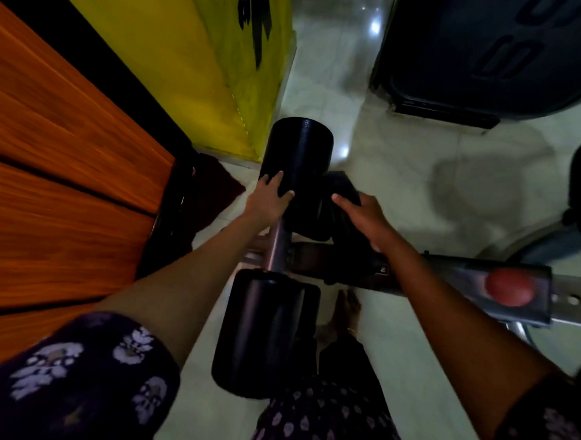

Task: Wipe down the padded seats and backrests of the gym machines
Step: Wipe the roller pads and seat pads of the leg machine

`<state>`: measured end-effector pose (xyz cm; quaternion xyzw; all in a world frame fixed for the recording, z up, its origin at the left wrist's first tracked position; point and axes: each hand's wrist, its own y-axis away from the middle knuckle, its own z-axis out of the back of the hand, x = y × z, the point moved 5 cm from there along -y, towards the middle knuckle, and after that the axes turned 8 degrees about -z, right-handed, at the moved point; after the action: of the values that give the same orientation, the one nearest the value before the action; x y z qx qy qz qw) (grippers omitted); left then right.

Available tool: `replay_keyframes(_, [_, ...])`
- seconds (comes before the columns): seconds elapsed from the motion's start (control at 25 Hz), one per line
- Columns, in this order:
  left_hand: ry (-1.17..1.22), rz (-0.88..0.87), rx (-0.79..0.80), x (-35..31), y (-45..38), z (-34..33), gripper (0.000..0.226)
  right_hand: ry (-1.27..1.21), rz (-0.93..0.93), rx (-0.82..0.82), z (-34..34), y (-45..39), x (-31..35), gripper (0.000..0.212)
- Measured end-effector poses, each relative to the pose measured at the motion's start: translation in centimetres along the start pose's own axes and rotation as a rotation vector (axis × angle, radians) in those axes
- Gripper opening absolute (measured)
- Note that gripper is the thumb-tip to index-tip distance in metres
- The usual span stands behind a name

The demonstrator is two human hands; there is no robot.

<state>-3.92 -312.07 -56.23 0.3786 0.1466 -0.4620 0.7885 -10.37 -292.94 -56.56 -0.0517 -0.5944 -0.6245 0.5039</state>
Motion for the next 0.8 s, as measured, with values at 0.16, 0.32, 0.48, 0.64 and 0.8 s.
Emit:
replay_keyframes(0.16, [0.085,-0.144,-0.032,-4.6,5.4,1.8,0.054,-0.021,0.074,-0.084,2.8,6.5,2.9,0.033])
replay_keyframes(0.32, [0.085,-0.224,-0.027,-10.1,10.0,3.0,0.049,0.009,0.125,-0.145,5.7,13.4,4.8,0.033])
replay_keyframes(0.48, [0.054,-0.346,-0.002,-15.0,14.4,3.4,0.046,-0.011,0.160,-0.232,9.4,19.7,5.0,0.031])
replay_keyframes(0.64, [0.017,-0.444,0.003,-19.0,18.0,3.1,0.044,-0.062,0.193,-0.305,13.3,25.4,3.7,0.029])
replay_keyframes(0.8, [0.012,-0.528,0.019,-22.6,21.3,1.2,0.044,-0.078,0.226,-0.349,17.3,30.7,1.1,0.031])
